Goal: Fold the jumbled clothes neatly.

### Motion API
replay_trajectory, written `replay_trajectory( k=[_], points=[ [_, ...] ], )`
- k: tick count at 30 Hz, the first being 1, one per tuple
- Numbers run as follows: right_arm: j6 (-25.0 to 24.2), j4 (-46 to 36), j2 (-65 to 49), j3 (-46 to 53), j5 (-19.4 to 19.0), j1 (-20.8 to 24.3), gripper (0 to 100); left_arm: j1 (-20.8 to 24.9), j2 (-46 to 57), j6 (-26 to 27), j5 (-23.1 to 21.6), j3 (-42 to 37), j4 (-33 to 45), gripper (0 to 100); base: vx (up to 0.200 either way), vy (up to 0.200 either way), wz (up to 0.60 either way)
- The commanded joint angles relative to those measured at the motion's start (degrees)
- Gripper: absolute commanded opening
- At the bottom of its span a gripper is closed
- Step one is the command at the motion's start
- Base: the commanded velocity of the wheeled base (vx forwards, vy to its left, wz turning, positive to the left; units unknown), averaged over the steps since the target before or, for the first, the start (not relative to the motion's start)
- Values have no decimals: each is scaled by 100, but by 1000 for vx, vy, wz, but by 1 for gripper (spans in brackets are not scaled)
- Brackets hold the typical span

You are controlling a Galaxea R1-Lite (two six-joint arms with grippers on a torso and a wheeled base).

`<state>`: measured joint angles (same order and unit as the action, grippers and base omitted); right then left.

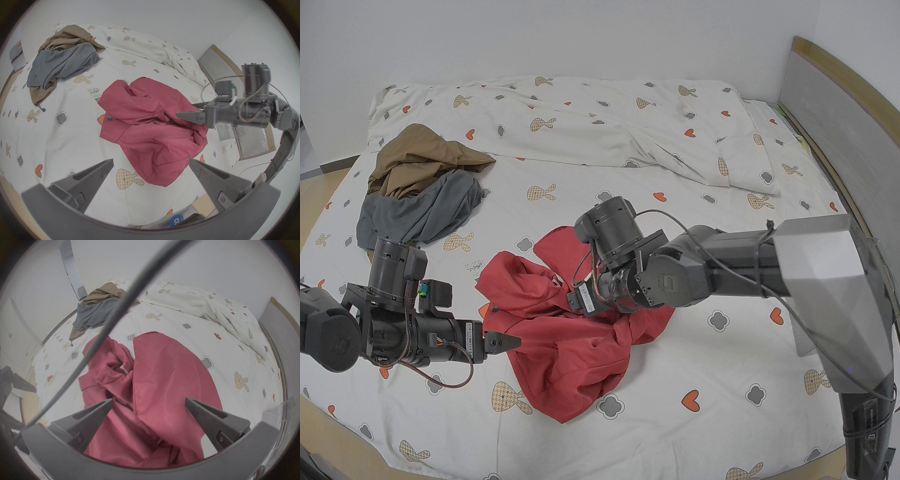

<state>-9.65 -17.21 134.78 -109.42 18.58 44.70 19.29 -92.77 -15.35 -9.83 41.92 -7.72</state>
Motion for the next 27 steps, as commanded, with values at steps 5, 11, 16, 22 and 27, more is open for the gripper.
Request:
replay_trajectory(
  k=[5,11,16,22,27],
  points=[
    [51,-1,760,-517,102,-287,100,-4,13,-3,-2,-79,-125,100,0,0,0],
    [-10,-1,699,-517,102,-436,0,5,5,-3,-2,-105,-160,100,0,0,0],
    [-203,-10,145,-517,93,-498,0,5,-31,-3,-2,-105,-160,100,0,0,0],
    [-326,-28,-1129,-114,14,-594,0,40,-75,-3,-2,-114,-160,100,0,0,0],
    [-476,-19,-2096,1037,-3,-805,0,49,-118,-3,-2,-123,-186,100,0,0,0]
  ],
)
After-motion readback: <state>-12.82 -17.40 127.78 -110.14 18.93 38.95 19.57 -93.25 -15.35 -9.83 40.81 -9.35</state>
